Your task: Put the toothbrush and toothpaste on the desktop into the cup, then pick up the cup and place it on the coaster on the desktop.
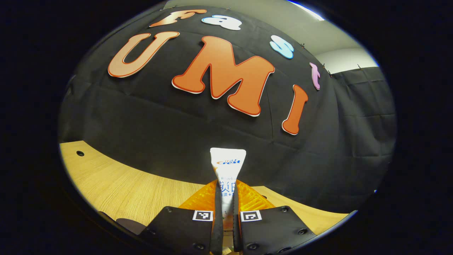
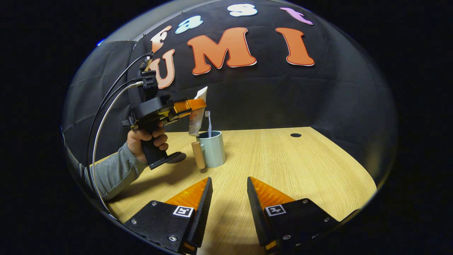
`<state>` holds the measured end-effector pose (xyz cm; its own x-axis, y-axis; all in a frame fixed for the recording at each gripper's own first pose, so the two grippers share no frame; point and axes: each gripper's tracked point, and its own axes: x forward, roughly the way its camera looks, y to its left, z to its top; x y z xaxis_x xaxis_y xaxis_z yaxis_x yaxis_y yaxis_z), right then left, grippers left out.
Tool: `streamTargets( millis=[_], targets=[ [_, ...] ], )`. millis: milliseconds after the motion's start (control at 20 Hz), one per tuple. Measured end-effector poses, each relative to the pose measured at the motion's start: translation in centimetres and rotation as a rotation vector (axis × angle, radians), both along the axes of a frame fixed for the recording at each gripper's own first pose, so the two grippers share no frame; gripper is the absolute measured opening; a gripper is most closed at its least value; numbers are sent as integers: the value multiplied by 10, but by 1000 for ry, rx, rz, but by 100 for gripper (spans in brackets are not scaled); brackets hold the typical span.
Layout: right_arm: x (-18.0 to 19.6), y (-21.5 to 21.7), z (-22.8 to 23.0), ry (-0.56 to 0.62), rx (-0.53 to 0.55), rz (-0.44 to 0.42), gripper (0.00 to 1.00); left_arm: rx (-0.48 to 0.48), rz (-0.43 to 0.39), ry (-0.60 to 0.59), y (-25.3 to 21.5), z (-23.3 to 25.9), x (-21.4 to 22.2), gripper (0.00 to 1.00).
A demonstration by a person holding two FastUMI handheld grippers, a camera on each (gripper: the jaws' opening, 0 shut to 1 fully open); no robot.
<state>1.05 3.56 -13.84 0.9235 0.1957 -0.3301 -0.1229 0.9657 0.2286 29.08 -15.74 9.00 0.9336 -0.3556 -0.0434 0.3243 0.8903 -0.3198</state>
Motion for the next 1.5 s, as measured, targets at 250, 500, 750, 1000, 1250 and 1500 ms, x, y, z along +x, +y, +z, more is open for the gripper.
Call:
streamTargets(
  millis=[250, 500, 750, 1000, 1250, 1500],
  targets=[
    [0, 1, -5, 0, -10, 15, 59, -1, -21, -8, -9, -9, 7, 14],
    [0, -1, -8, 4, -5, 6, 59, 8, -45, 32, -17, -23, 4, 16],
    [0, 2, -5, -8, 58, -7, 60, 79, -57, 27, -24, -26, 1, 19],
    [-1, 4, -8, -5, 59, -3, 60, 92, -84, 69, -29, -41, -3, 23],
    [0, 4, -8, 1, 67, -8, 60, 137, -131, 121, -34, -56, -16, 29],
    [12, 12, -5, -3, 73, 4, 60, 253, -141, 152, -25, -74, -36, 37]
  ],
)
